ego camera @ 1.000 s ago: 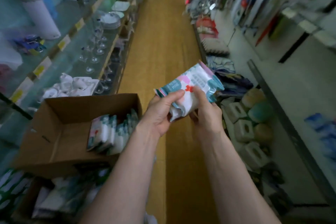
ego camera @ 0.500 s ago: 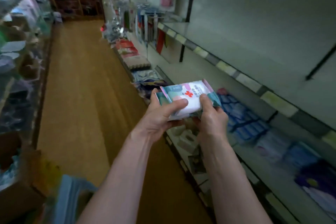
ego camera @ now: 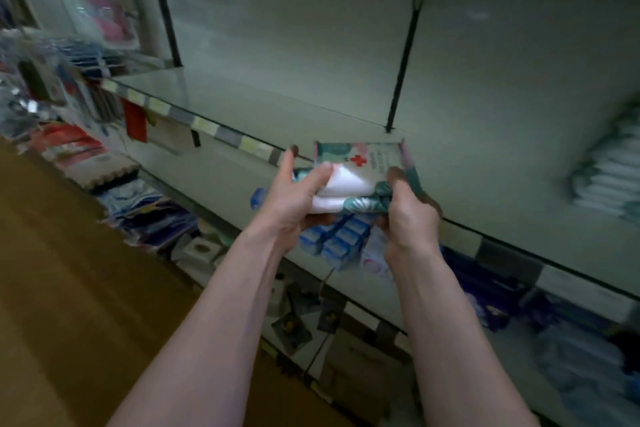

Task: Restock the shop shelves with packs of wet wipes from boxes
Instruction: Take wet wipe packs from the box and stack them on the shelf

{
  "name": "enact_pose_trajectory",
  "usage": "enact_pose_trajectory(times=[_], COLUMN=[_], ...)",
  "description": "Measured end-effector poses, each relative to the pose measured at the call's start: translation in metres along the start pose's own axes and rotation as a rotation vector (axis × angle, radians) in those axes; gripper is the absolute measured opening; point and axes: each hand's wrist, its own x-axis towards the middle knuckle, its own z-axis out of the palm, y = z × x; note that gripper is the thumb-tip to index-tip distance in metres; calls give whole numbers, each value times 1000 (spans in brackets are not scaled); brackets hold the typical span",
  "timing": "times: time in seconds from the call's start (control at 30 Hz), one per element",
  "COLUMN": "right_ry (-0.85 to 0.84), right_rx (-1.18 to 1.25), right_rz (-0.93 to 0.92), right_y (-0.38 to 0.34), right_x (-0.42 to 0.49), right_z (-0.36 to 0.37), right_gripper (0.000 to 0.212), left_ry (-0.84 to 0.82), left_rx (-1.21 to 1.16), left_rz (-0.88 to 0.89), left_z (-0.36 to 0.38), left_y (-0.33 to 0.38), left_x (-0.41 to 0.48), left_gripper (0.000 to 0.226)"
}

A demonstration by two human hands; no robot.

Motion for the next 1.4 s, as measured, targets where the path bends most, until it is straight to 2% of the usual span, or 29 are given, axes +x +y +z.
enact_pose_trajectory(times=[0.07,0.13,0.27,0.5,0.7,0.83,0.9,1.1,1.3,1.4], right_ry=[67,153,164,290,403,460,480,540,525,522], right_rx=[10,-3,-4,-31,14,-60,-109,-126,-96,-103], right_rz=[-18,-50,-30,-35,24,8,-4,31,25,18], right_y=[-11,-24,-43,-62,-74,-88,-92,-84,-77,-75], right_x=[18,35,68,125,165,190,203,244,272,279], right_z=[-7,-13,-22,-58,-105,-134,-150,-183,-197,-197], right_gripper=[18,22,14,19,18,21,21,16,28,18], left_ry=[-63,-102,-206,-390,-467,-525,-549,-490,-412,-320], left_rx=[33,58,189,431,605,698,767,917,930,922], left_rz=[-79,-174,-238,-200,-146,-182,-182,-75,-76,-47], left_z=[17,35,68,129,194,236,254,304,323,315], left_y=[3,6,14,10,-11,-23,-31,-51,-56,-56], left_x=[17,33,72,133,163,174,179,195,208,216], left_gripper=[26,15,23,11,22,15,22,18,24,22])
